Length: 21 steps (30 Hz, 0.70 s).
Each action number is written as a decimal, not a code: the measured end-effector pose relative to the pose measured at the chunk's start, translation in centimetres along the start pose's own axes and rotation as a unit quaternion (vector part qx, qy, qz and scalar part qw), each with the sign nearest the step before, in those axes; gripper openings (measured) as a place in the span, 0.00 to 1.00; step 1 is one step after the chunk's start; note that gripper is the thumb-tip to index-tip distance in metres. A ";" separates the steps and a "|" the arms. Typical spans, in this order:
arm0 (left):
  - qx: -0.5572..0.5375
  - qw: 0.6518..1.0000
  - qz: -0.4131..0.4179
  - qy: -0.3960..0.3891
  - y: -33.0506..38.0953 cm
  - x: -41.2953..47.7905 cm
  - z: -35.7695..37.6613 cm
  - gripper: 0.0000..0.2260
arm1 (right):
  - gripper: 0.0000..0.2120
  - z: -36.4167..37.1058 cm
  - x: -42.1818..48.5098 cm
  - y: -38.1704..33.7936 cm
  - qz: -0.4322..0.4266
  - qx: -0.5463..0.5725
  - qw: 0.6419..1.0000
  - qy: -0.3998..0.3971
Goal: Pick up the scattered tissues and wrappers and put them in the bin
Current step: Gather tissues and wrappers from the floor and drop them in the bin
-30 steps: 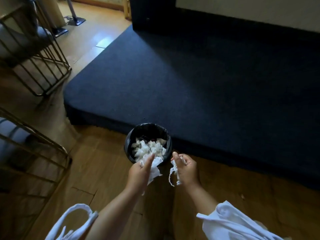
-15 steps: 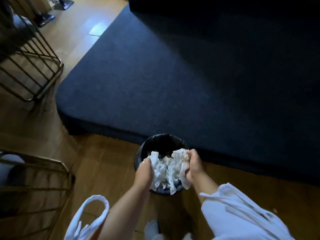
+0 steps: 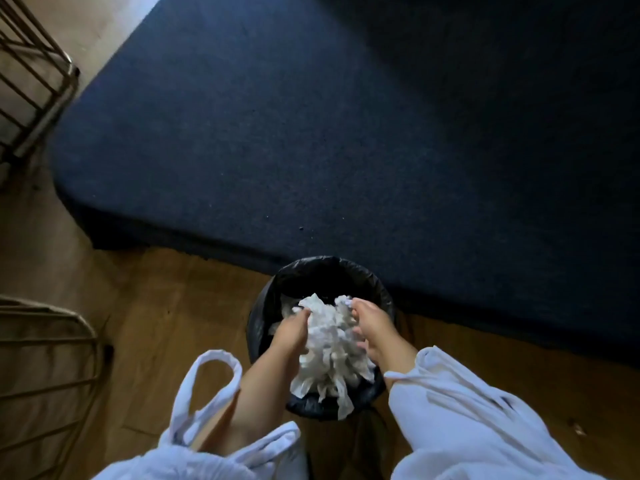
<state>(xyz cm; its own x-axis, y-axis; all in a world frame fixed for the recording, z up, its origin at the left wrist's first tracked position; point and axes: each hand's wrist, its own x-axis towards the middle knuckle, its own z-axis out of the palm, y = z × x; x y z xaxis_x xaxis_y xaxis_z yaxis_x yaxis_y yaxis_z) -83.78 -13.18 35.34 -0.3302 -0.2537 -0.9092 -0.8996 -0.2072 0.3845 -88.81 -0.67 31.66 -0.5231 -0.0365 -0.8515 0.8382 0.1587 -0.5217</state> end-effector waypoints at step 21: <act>0.478 0.771 0.416 -0.063 2.0 -32.9 4.4 0.17 | 0.09 -14.0 -33.3 -0.1 -0.265 -0.060 0.947 0.172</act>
<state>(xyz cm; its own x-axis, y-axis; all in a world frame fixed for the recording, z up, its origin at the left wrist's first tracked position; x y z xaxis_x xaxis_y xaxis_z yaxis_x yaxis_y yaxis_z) -76.02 -1.08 65.34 -0.8775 0.1832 -0.4432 -0.1413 0.7844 0.6040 -73.68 14.30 60.78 -0.9018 0.1788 -0.3934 0.4314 0.3199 -0.8435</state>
